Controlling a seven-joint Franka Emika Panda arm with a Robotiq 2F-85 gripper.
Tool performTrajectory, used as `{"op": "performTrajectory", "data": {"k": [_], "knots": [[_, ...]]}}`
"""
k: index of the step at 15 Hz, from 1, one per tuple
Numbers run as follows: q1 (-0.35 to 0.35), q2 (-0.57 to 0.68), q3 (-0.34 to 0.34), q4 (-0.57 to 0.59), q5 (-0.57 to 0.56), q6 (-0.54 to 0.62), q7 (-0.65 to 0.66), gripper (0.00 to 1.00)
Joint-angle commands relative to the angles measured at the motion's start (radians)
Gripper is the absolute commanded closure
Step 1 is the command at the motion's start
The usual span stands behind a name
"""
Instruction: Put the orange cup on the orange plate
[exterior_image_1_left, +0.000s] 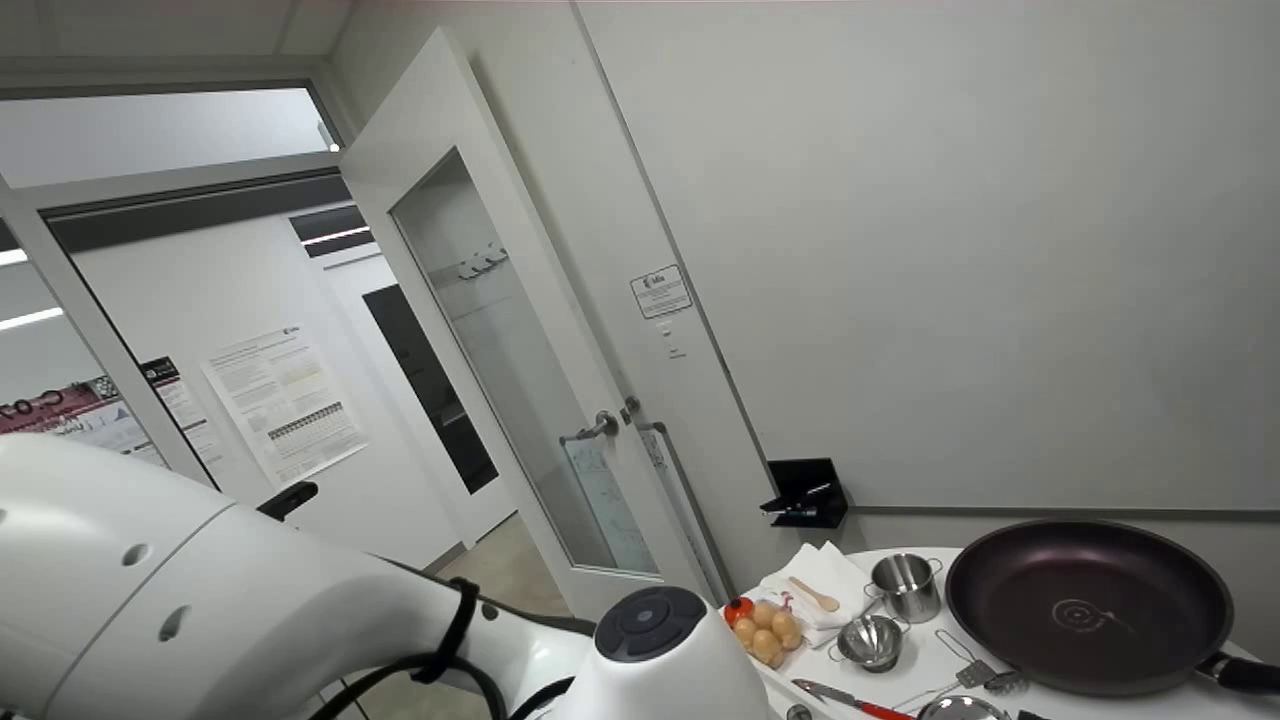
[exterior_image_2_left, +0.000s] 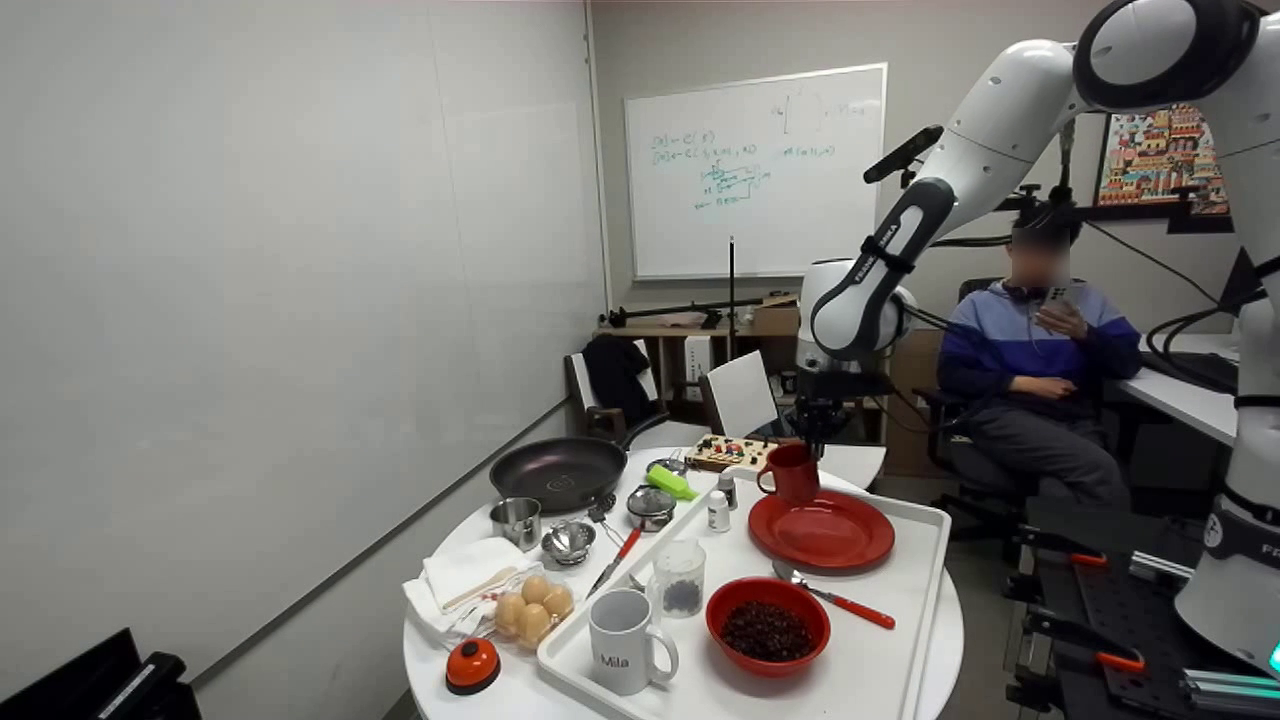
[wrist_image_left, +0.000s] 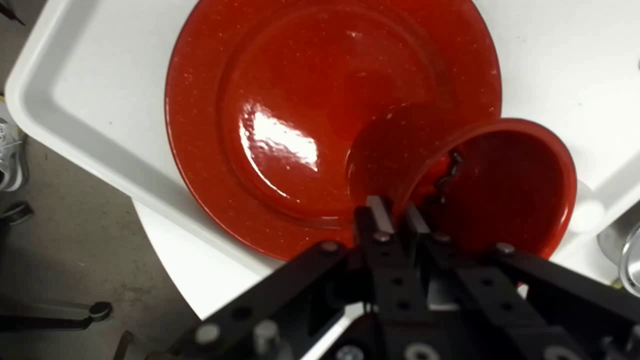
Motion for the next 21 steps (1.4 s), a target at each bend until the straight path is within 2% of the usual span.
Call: {"op": "performTrajectory", "data": {"k": [1, 5, 7, 11, 17, 21], "knots": [[0.002, -0.019, -0.001, -0.076, 0.017, 0.055, -0.007, 0.95], [-0.038, -0.001, 0.065, -0.121, 0.118, 0.179, -0.097, 0.95], [-0.088, 0.017, 0.141, -0.127, 0.214, 0.234, -0.209, 0.96], [-0.223, 0.076, 0.295, -0.108, 0.376, 0.258, -0.372, 0.96], [-0.372, 0.134, 0.357, -0.105, 0.449, 0.296, -0.457, 0.96], [-0.421, 0.155, 0.362, -0.105, 0.436, 0.313, -0.463, 0.96]]}}
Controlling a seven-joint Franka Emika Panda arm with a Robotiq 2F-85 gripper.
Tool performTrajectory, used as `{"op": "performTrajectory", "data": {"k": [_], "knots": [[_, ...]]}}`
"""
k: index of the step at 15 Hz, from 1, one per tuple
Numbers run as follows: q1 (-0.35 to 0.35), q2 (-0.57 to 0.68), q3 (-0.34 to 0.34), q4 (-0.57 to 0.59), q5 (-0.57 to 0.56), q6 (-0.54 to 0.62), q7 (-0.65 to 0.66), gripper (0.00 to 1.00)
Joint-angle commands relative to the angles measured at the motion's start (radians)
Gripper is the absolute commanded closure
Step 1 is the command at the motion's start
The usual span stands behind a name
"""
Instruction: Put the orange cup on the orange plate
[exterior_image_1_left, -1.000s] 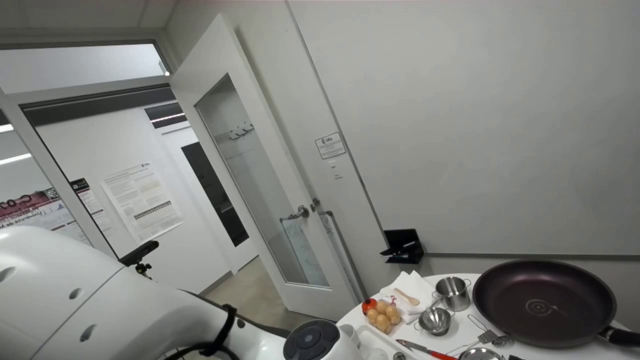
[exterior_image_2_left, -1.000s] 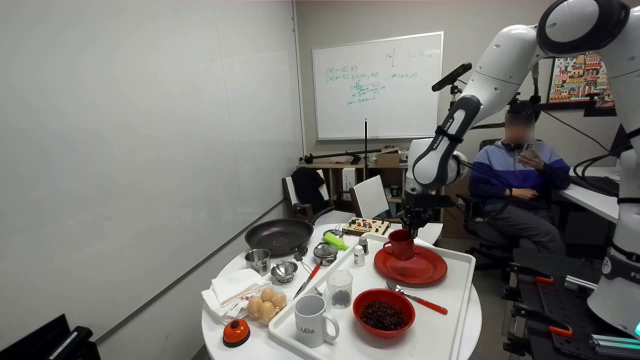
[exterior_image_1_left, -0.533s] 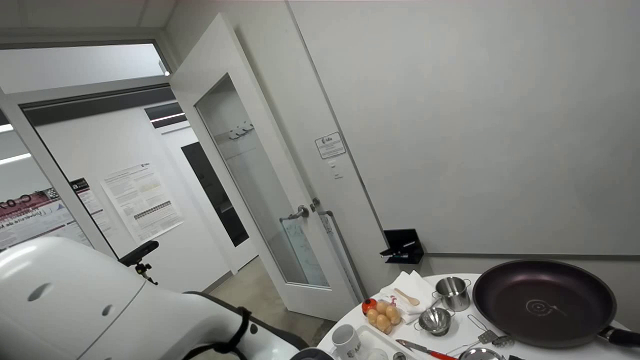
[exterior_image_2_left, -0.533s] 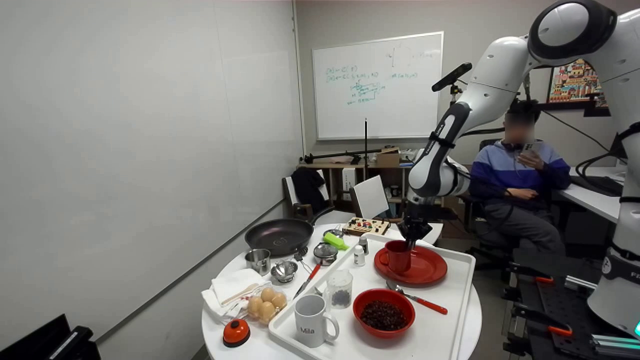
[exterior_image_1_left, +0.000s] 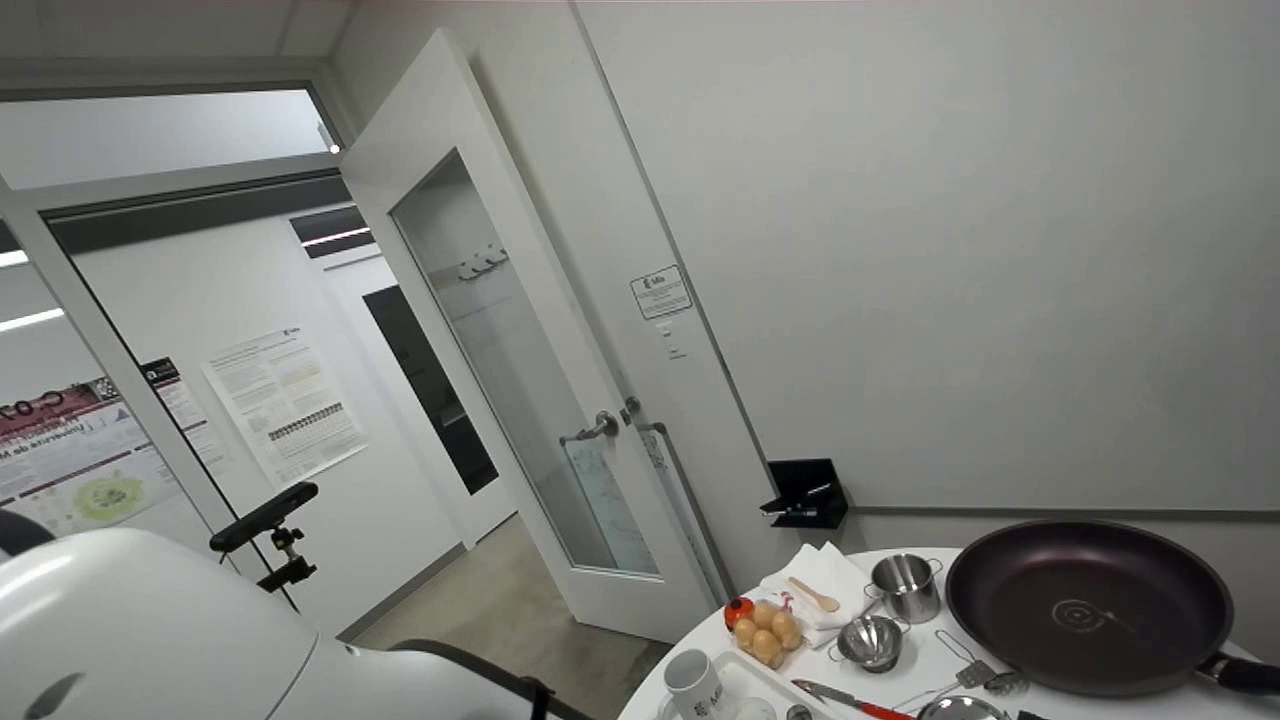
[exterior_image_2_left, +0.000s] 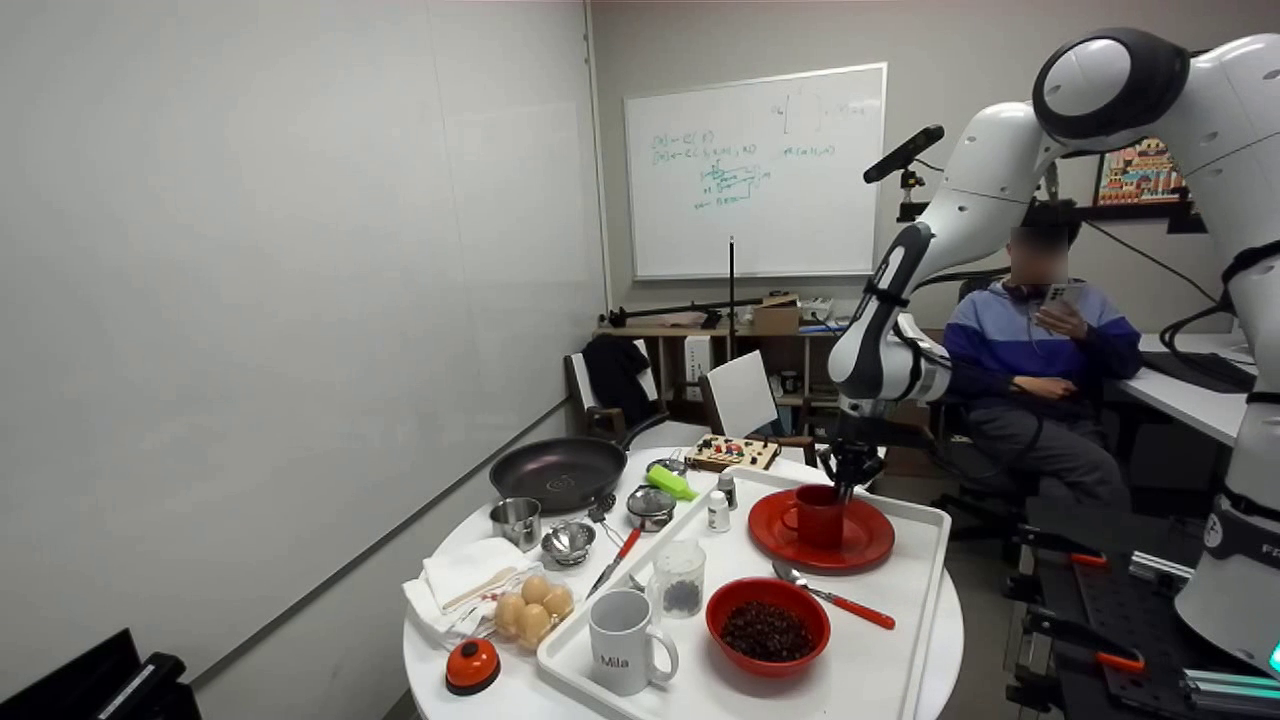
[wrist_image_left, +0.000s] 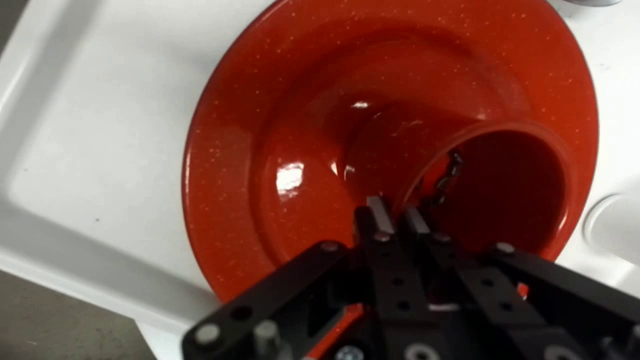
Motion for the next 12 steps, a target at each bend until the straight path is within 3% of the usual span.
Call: {"op": "performTrajectory", "data": {"k": [1, 2, 9, 11, 12], "knots": [[-0.037, 0.022, 0.024, 0.012, 0.015, 0.019, -0.023, 0.68], [-0.041, 0.022, 0.028, 0.012, 0.015, 0.021, -0.022, 0.67], [-0.062, -0.04, 0.072, -0.015, 0.015, 0.03, -0.041, 0.17], [-0.019, -0.095, 0.034, -0.037, -0.033, 0.016, -0.022, 0.02], [0.001, -0.121, 0.013, -0.047, -0.058, 0.01, -0.016, 0.0]]}}
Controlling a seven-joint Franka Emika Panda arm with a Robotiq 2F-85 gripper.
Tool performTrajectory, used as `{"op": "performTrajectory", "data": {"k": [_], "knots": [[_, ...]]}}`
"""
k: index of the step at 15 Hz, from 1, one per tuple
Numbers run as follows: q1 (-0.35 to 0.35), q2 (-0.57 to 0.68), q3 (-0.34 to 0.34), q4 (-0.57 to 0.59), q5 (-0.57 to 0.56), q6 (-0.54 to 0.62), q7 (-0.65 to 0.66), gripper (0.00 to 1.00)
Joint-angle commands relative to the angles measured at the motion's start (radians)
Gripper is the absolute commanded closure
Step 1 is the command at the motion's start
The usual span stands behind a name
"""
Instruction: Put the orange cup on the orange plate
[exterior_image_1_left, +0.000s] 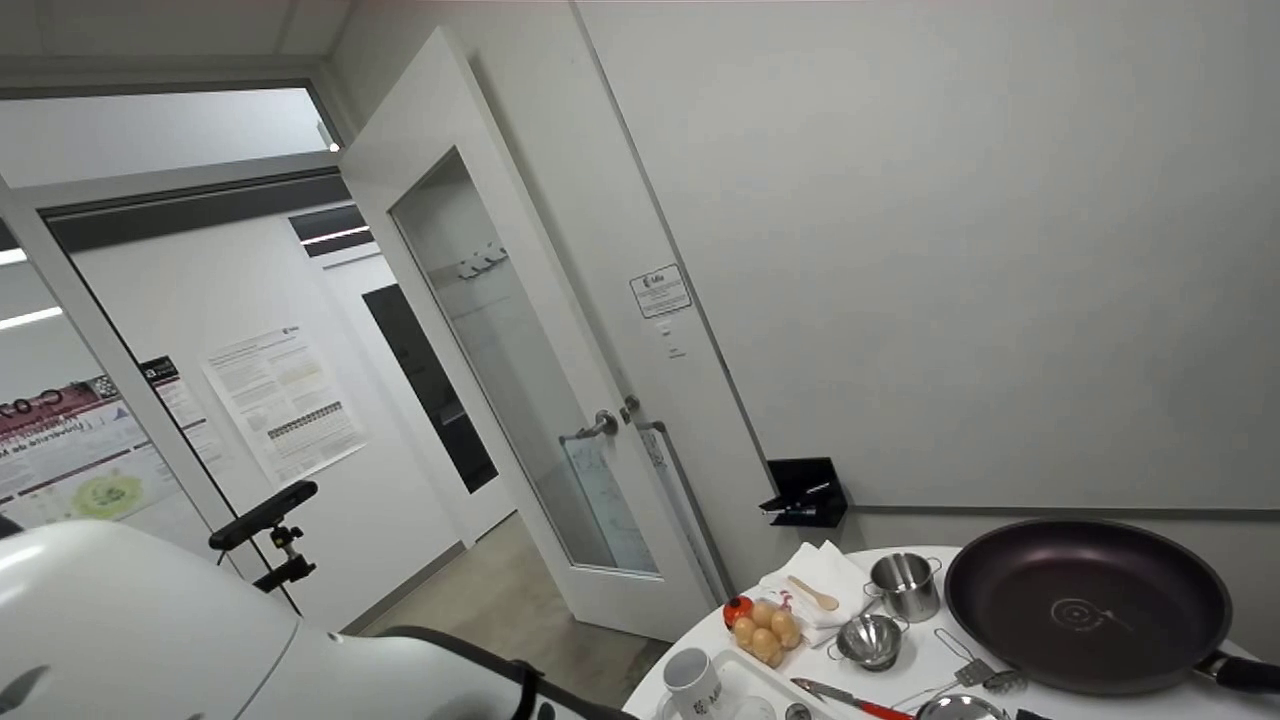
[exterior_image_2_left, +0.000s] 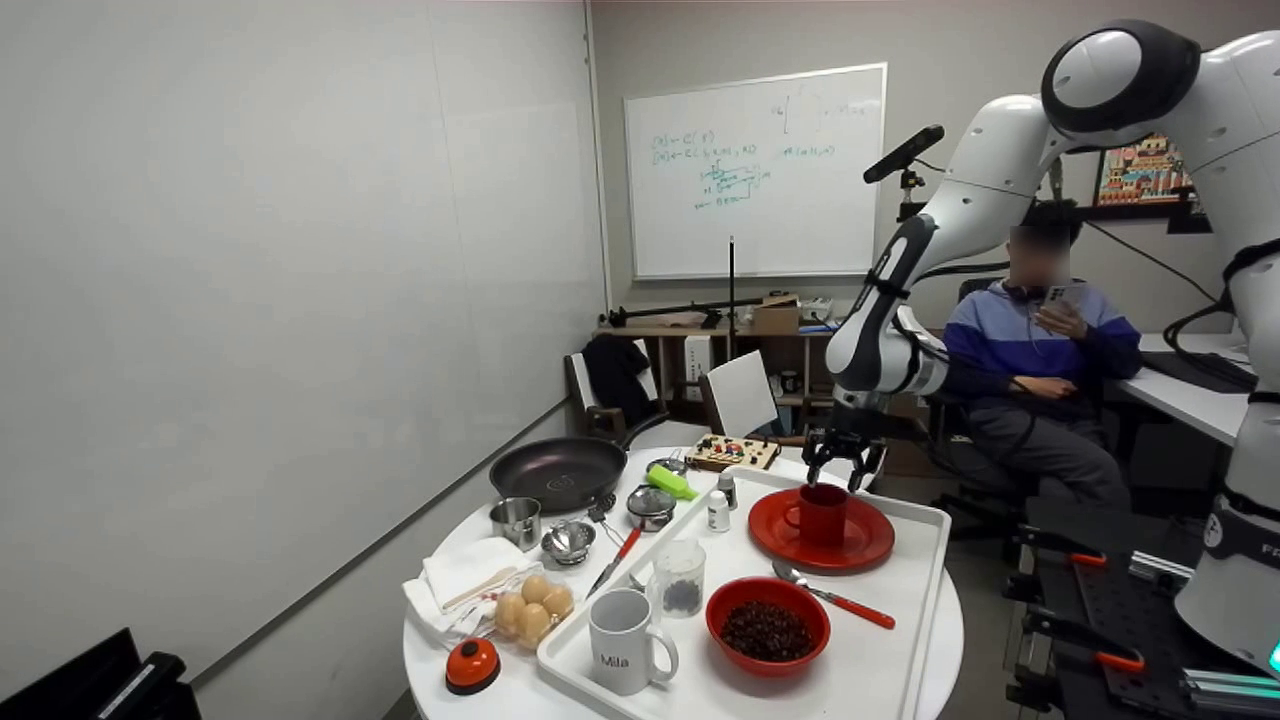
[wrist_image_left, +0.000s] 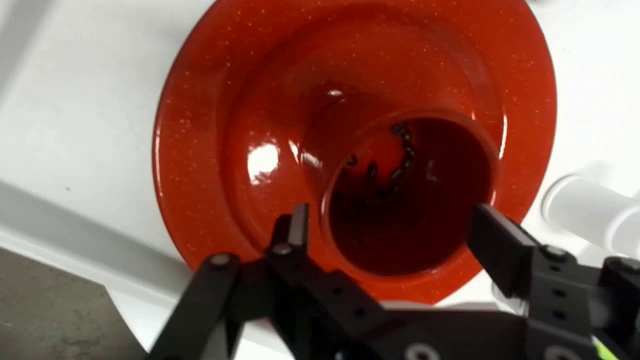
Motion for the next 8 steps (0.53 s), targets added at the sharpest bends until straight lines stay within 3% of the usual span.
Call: {"op": "performTrajectory", "data": {"k": [1, 2, 5, 8], "knots": [[0.071, -0.133, -0.075, -0.063, -0.09, -0.035, 0.017, 0.0], [0.088, -0.164, -0.099, -0.072, -0.127, -0.056, 0.02, 0.0], [0.256, -0.284, -0.314, -0.101, -0.353, -0.185, 0.05, 0.0], [0.318, -0.39, -0.402, -0.072, -0.605, -0.305, 0.074, 0.0]]}}
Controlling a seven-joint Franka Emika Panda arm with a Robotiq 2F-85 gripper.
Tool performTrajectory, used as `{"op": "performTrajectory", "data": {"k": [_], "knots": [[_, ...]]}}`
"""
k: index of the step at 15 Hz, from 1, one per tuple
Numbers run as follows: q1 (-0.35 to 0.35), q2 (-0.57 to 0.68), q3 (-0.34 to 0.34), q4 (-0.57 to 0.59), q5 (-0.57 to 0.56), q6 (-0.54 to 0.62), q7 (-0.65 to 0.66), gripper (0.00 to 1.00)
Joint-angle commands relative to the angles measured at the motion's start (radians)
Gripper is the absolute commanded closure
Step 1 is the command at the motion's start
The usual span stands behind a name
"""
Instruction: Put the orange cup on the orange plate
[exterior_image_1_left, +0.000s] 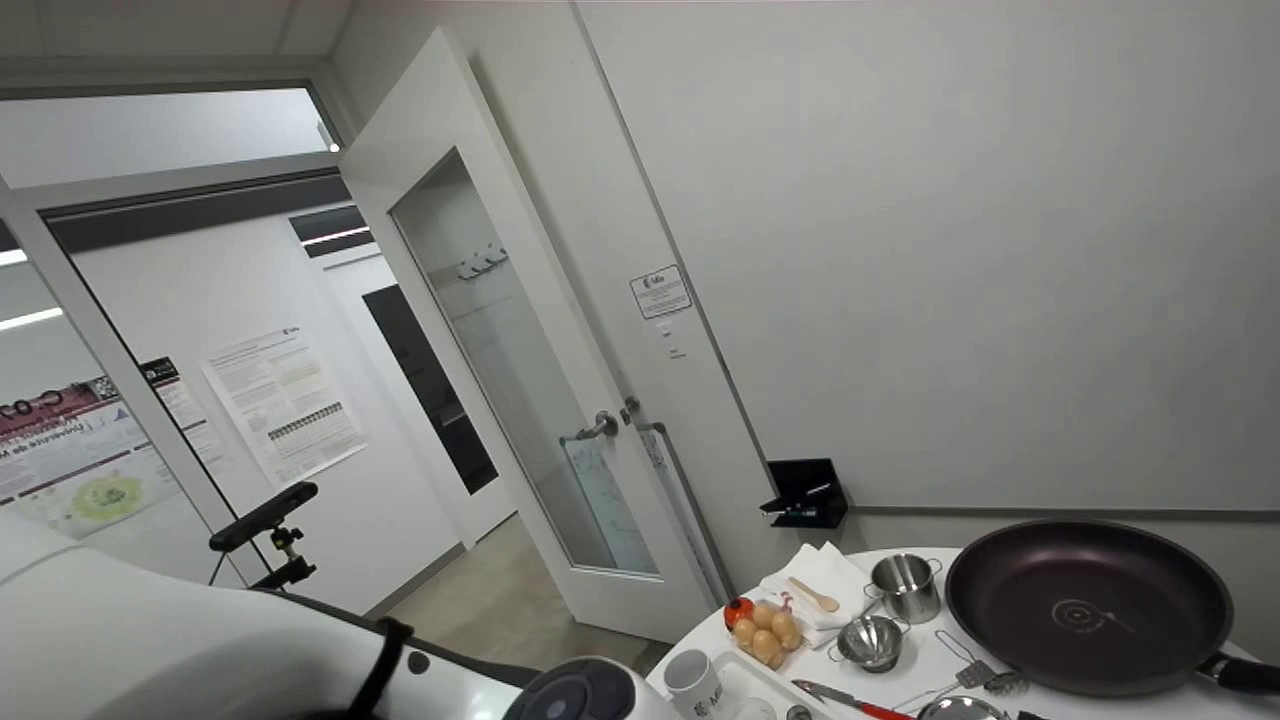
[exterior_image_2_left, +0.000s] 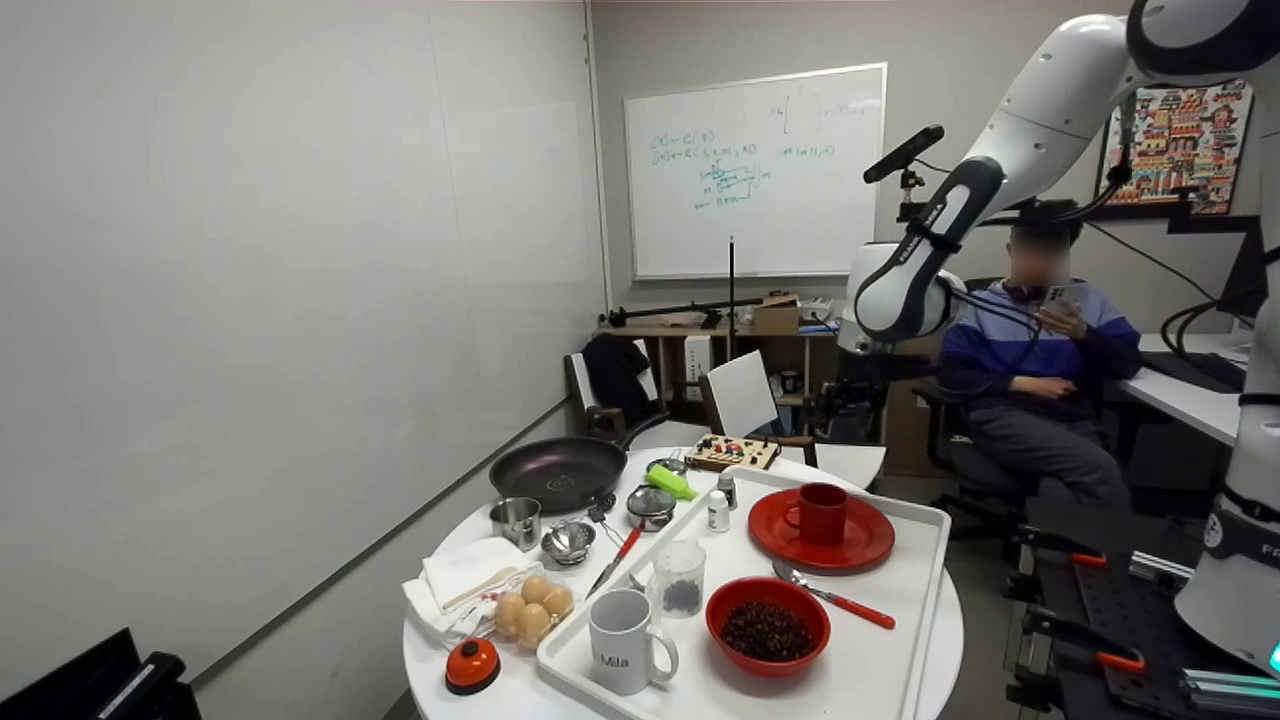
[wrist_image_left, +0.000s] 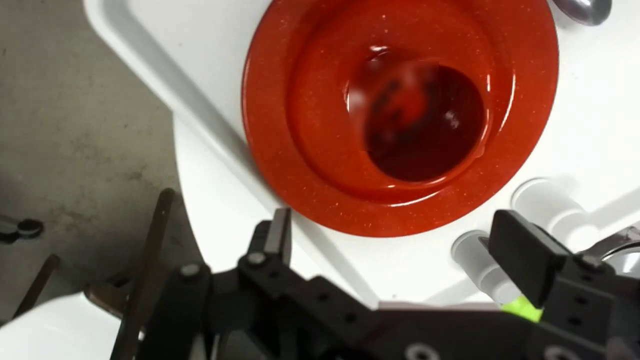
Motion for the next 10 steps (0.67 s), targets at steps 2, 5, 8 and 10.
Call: {"op": "performTrajectory", "data": {"k": [2, 5, 8, 10], "knots": [[0.071, -0.21, -0.067, -0.002, -0.292, -0.156, 0.03, 0.0], [0.075, -0.299, -0.016, 0.025, -0.272, -0.222, -0.061, 0.0], [0.068, -0.294, 0.001, 0.037, -0.258, -0.213, -0.062, 0.0], [0.077, -0.332, 0.016, 0.044, -0.257, -0.244, -0.075, 0.0]]}}
